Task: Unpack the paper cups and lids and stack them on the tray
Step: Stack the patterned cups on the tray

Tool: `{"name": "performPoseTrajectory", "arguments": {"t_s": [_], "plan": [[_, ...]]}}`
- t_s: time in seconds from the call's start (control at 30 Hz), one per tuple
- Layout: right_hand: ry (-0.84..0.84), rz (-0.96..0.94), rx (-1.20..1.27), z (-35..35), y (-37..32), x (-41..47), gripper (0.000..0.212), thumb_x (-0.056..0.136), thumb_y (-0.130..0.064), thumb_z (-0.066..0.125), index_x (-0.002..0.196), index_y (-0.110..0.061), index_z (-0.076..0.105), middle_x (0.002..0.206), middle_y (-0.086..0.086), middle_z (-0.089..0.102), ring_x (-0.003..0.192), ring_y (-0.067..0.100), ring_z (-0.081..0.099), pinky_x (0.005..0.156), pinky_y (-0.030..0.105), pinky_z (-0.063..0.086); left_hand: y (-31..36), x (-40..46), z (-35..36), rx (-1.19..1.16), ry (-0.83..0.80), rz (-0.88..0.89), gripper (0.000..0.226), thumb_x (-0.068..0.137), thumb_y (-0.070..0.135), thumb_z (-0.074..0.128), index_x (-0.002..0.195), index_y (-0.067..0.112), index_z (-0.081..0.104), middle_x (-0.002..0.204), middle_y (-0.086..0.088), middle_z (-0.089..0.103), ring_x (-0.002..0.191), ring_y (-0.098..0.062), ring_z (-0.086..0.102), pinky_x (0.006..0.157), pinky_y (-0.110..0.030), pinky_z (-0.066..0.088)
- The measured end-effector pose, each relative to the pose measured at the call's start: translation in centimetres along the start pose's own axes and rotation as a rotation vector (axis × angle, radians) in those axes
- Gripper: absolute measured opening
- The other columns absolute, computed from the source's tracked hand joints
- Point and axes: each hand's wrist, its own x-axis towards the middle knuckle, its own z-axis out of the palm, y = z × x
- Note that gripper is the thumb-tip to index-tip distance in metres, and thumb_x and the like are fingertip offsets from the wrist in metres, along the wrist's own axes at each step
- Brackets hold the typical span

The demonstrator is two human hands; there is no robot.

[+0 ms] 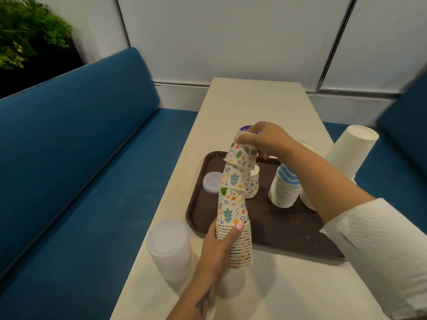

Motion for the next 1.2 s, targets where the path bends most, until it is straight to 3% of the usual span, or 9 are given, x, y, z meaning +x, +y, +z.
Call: {"name": "performPoseTrajectory", "arguments": {"t_s": [0.1, 0.27, 0.4, 0.5, 0.6, 0.67, 0.97, 1.03, 1.2], "plan": [[-0.016, 0.033, -0.025, 0.5, 0.5, 0.3, 0.052, 0.085, -0.043, 0.065, 0.111, 0.001, 0.062, 0.102, 0.017, 0.065, 0.074, 0.018, 0.057, 0.063, 0.030, 0.046, 0.1, 0.4, 0.0, 0.007, 0.003, -0.006, 0.045, 0.071, 0.040, 0.069, 0.112, 0.027, 0.056, 0.102, 0.007, 0.070, 0.085, -0.009, 0.069, 0.057, -0.015, 0.051], [-0.132, 0.078, -0.067, 1.7, 1.6, 0.3, 0.038, 0.088, -0.042, 0.062, 0.109, -0.010, 0.061, 0.098, 0.004, 0.062, 0.078, 0.018, 0.060, 0.057, 0.022, 0.046, 0.1, 0.9, 0.2, 0.011, -0.020, -0.038, 0.038, 0.085, 0.029, 0.065, 0.120, 0.021, 0.051, 0.103, 0.005, 0.067, 0.085, -0.010, 0.067, 0.054, -0.013, 0.050], [-0.139, 0.087, -0.011, 1.3, 1.5, 0.4, 0.030, 0.090, -0.043, 0.059, 0.087, -0.013, 0.062, 0.083, 0.003, 0.060, 0.061, 0.013, 0.054, 0.051, 0.020, 0.041, 0.0, 0.8, 0.1, 0.035, -0.031, 0.004, 0.048, 0.077, 0.035, 0.069, 0.120, 0.026, 0.051, 0.105, 0.008, 0.067, 0.087, -0.009, 0.068, 0.058, -0.013, 0.051], [-0.162, 0.101, 0.146, 0.2, 0.6, -0.1, 0.037, 0.086, -0.044, 0.057, 0.083, -0.008, 0.060, 0.071, 0.010, 0.054, 0.052, 0.016, 0.044, 0.049, 0.024, 0.036, 0.0, 0.9, 0.0, 0.066, -0.027, 0.083, 0.061, 0.065, 0.048, 0.082, 0.117, 0.033, 0.053, 0.100, 0.013, 0.071, 0.090, -0.006, 0.069, 0.067, -0.017, 0.054], [-0.208, 0.072, 0.216, -1.0, -0.3, -0.8, 0.035, 0.083, -0.043, 0.058, 0.082, -0.009, 0.059, 0.073, 0.012, 0.054, 0.056, 0.019, 0.042, 0.053, 0.029, 0.034, -0.1, 1.2, -0.2, 0.099, -0.013, 0.133, 0.076, 0.052, 0.055, 0.079, 0.121, 0.034, 0.054, 0.108, 0.012, 0.070, 0.100, -0.012, 0.068, 0.086, -0.032, 0.055], [-0.221, 0.037, 0.200, -1.6, -0.8, -1.3, 0.033, 0.087, -0.040, 0.056, 0.087, -0.007, 0.064, 0.078, 0.013, 0.058, 0.060, 0.020, 0.043, 0.055, 0.028, 0.034, 0.0, 1.2, -0.2, 0.111, -0.014, 0.157, 0.080, 0.050, 0.055, 0.078, 0.123, 0.034, 0.054, 0.110, 0.012, 0.070, 0.101, -0.011, 0.067, 0.089, -0.033, 0.054], [-0.215, -0.051, 0.062, -1.9, -1.5, -2.3, 0.021, 0.090, -0.036, 0.056, 0.104, -0.020, 0.062, 0.100, 0.003, 0.065, 0.087, 0.020, 0.062, 0.068, 0.028, 0.051, 0.1, 0.5, -0.2, 0.098, -0.016, 0.168, 0.076, 0.048, 0.053, 0.079, 0.118, 0.034, 0.057, 0.105, 0.015, 0.071, 0.096, -0.007, 0.068, 0.081, -0.025, 0.053], [-0.188, -0.055, 0.074, -1.8, -1.5, -2.4, 0.031, 0.088, -0.034, 0.061, 0.115, -0.021, 0.053, 0.107, 0.004, 0.062, 0.095, 0.021, 0.062, 0.076, 0.033, 0.056, 0.1, 0.3, -0.3, 0.096, -0.020, 0.162, 0.076, 0.049, 0.052, 0.079, 0.119, 0.032, 0.057, 0.106, 0.013, 0.071, 0.096, -0.009, 0.069, 0.080, -0.025, 0.053], [-0.173, -0.074, 0.083, -1.7, -1.8, -2.6, 0.036, 0.084, -0.031, 0.068, 0.112, -0.019, 0.048, 0.107, 0.004, 0.061, 0.097, 0.022, 0.063, 0.082, 0.038, 0.057, 0.0, -0.2, -0.3, 0.100, -0.030, 0.139, 0.078, 0.049, 0.054, 0.078, 0.120, 0.033, 0.056, 0.104, 0.016, 0.071, 0.094, -0.006, 0.069, 0.067, -0.016, 0.053]]}}
